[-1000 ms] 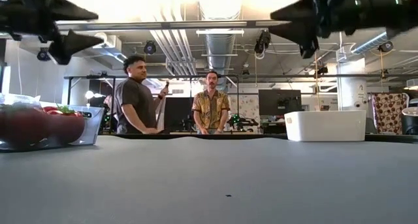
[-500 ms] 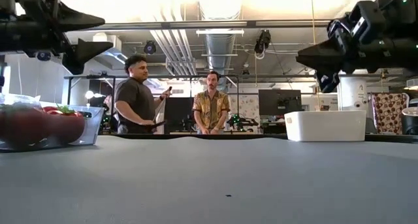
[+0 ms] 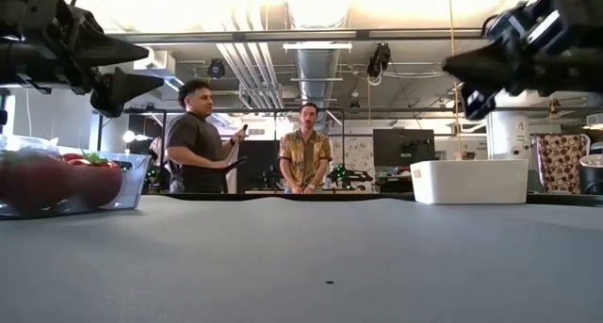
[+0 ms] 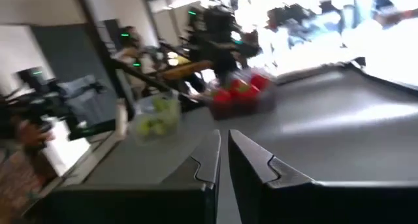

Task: Sort produce into baskets
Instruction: Return to Home Position

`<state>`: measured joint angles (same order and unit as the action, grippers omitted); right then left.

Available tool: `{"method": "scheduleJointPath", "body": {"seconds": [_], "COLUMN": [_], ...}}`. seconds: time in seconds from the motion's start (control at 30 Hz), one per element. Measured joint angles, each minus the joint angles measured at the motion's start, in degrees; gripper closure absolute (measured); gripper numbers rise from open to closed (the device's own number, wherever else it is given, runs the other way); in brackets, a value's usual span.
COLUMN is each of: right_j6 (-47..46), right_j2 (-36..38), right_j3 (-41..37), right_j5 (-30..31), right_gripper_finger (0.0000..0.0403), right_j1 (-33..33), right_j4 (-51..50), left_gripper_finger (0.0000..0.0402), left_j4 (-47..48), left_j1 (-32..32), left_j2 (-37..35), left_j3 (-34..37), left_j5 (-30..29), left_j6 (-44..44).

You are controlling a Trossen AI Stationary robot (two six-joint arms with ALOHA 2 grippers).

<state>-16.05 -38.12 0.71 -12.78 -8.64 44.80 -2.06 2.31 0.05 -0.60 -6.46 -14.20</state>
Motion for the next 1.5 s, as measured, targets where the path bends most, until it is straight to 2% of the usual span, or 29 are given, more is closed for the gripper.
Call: {"method": "scheduleJointPath", "body": {"seconds": [0.07,0.23,0.33,0.6,0.87,0.93,1.5], "right_j6": [1.79,4.29,4.25,4.45,5.92,5.0,2.6], "right_j2": [3.23,11.07,14.96,22.79,32.31,33.12,32.34], "right_j3": [-0.02,-0.04,-0.05,-0.09,-0.11,-0.11,0.89], "right_j5": [-0.69,-0.27,-1.03,-1.89,-3.76,-3.7,-3.71], "right_gripper_finger": [0.038,0.038,0.038,0.038,0.0381,0.0381,0.0381], "right_j1": [0.54,0.88,0.89,0.88,0.87,0.87,0.87], "right_j4": [-2.33,-9.07,-12.24,-19.57,-36.97,-41.44,-42.08], "left_gripper_finger": [0.0122,0.0122,0.0122,0.0122,0.0122,0.0122,0.0122], "left_j4": [0.11,1.11,1.11,1.71,1.46,1.43,1.3], "left_j1": [0.0,0.02,0.0,0.0,0.0,0.0,0.0], "left_j2": [0.31,0.59,0.66,1.64,1.87,1.86,1.89], "left_j3": [0.01,0.02,0.02,-1.13,-1.46,-1.46,-1.51], "left_j5": [0.49,5.97,6.01,5.95,5.9,5.9,5.84], "left_j6": [0.18,0.86,2.15,-1.64,-1.72,-1.72,-1.74]}}
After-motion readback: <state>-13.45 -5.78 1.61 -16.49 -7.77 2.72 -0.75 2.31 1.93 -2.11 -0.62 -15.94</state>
